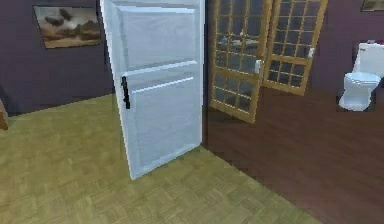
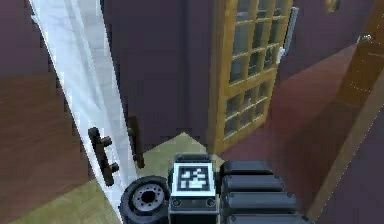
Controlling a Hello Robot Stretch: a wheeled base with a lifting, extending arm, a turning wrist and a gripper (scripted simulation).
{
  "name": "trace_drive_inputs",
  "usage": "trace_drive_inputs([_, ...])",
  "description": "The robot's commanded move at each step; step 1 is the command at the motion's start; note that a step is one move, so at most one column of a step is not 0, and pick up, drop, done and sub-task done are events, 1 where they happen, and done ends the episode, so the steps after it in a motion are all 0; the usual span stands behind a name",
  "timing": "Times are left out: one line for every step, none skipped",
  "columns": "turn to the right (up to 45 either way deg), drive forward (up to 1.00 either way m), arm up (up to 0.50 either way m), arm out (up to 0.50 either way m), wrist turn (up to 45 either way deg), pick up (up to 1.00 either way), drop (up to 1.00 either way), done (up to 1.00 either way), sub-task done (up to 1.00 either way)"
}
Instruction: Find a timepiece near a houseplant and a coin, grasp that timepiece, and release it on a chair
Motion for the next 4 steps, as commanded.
trace_drive_inputs([0.0, 0.45, 0.00, 0.00, 0.0, 0.00, 0.00, 0.00, 0.00])
trace_drive_inputs([36.0, 0.00, 0.00, 0.00, 0.0, 0.00, 0.00, 0.00, 0.00])
trace_drive_inputs([0.0, 1.00, 0.00, 0.00, 0.0, 0.00, 0.00, 0.00, 0.00])
trace_drive_inputs([0.0, 1.00, 0.00, 0.00, 0.0, 0.00, 0.00, 0.00, 0.00])
